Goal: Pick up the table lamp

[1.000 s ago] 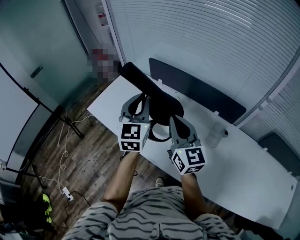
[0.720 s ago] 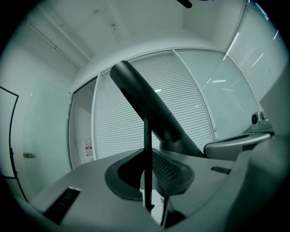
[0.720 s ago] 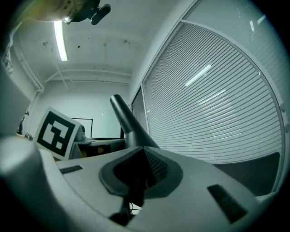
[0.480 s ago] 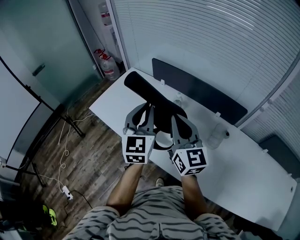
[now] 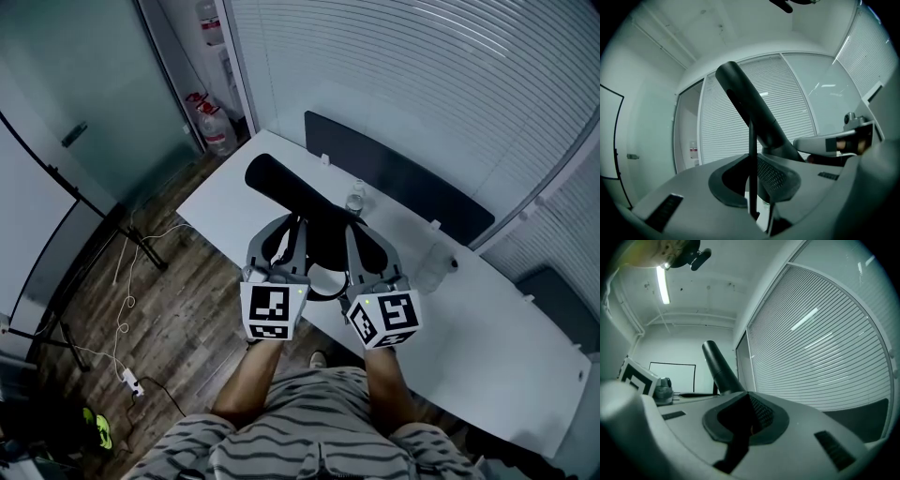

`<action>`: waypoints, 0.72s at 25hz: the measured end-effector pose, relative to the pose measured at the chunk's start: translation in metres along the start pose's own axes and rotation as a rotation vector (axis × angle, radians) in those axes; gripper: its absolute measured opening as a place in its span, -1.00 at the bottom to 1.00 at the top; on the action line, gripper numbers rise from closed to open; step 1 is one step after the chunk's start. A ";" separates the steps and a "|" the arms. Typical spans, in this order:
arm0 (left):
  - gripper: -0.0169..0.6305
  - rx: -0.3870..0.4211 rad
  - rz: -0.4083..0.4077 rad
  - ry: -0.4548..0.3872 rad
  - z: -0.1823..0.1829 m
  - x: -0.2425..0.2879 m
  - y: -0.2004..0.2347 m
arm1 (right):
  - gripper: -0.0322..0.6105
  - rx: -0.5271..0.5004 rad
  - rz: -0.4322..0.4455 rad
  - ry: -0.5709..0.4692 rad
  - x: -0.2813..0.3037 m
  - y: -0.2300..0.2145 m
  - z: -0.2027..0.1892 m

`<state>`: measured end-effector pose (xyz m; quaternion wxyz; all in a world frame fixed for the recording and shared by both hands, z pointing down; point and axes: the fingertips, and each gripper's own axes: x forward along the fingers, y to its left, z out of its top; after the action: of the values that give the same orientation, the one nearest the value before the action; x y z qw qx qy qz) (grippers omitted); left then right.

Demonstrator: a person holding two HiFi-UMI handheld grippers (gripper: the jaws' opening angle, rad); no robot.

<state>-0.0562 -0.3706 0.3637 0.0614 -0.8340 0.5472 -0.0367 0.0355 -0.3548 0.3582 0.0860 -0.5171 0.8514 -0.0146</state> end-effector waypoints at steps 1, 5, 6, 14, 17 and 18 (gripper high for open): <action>-0.78 0.003 -0.003 0.001 0.000 -0.002 0.000 | -0.89 -0.002 -0.001 -0.002 0.000 0.000 0.002; -0.78 0.012 -0.008 -0.002 -0.001 -0.010 0.001 | -0.89 -0.009 -0.010 0.000 0.001 -0.001 0.006; -0.78 0.012 -0.010 -0.002 0.000 -0.012 0.001 | -0.89 -0.007 -0.014 0.001 0.001 -0.003 0.006; -0.78 0.000 -0.030 -0.003 0.000 -0.019 0.001 | -0.89 -0.013 -0.023 0.003 -0.001 0.000 0.005; -0.78 -0.003 -0.035 -0.002 0.000 -0.018 0.001 | -0.89 -0.017 -0.023 0.008 -0.001 0.000 0.004; -0.78 -0.003 -0.034 -0.003 0.000 -0.018 0.001 | -0.89 -0.018 -0.023 0.010 0.000 0.000 0.004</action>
<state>-0.0646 -0.3542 0.3640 0.0604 -0.8432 0.5330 -0.0355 0.0368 -0.3544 0.3543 0.0769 -0.5277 0.8459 -0.0106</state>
